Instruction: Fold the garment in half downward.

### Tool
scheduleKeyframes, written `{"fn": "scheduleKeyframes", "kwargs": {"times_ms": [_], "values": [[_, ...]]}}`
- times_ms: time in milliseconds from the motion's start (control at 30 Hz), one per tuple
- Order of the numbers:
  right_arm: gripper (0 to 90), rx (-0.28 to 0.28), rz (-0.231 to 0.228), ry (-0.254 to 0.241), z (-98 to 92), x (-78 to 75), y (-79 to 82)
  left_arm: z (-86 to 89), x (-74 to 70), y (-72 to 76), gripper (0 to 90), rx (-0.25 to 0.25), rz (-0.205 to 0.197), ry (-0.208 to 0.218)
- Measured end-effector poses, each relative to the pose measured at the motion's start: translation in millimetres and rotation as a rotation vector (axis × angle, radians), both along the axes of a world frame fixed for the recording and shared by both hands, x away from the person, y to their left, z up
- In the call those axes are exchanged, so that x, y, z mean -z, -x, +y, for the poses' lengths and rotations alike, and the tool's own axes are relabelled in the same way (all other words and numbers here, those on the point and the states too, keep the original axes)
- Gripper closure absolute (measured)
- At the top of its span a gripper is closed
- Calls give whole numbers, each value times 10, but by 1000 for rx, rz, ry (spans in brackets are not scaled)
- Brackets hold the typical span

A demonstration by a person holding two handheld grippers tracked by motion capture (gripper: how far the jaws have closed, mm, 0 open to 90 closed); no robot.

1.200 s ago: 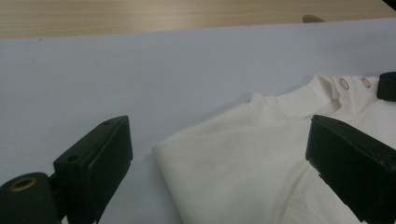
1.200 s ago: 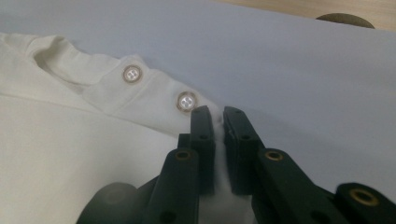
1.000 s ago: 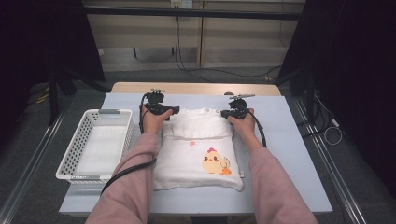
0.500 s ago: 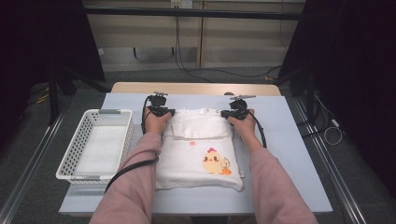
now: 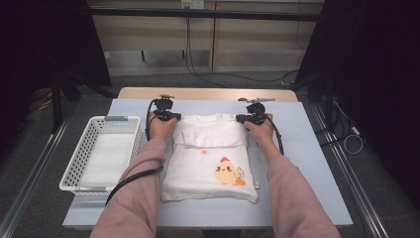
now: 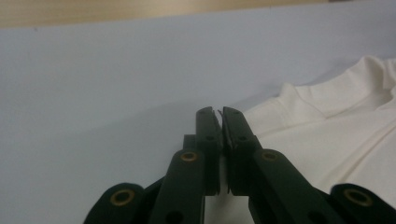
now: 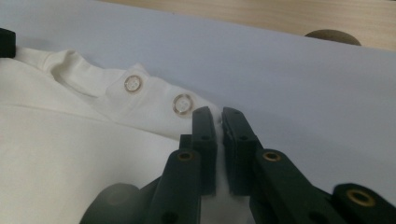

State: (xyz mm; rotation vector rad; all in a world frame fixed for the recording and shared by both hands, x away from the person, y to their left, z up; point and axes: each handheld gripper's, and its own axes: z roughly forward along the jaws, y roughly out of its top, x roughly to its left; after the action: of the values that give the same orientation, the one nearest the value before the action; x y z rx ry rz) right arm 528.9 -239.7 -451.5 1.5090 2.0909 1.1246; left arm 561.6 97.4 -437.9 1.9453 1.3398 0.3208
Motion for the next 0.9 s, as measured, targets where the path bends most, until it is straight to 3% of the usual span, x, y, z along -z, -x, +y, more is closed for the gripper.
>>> {"fn": "scheduleKeyframes", "kwargs": {"times_ms": [100, 200, 300, 400, 667, 900], "values": [[849, 25, -26, -1, -7, -84, -15, -15, -144, -29, 866, -2, -50, 15], [850, 62, -96, -11, -26, -241, -58, -23, -290, -58, 866, -4, -102, 38], [850, 63, -104, -10, -41, -360, -90, -27, -379, -69, 866, 12, -119, 40], [849, 59, -111, -10, -70, -395, -86, -41, -430, -66, 866, 16, -141, 56], [849, 69, -147, -3, -87, -499, -73, -93, -547, -90, 866, 27, -182, 48], [849, 51, -150, -10, -110, -492, -26, -63, -535, -29, 865, 44, -186, 67]]}}
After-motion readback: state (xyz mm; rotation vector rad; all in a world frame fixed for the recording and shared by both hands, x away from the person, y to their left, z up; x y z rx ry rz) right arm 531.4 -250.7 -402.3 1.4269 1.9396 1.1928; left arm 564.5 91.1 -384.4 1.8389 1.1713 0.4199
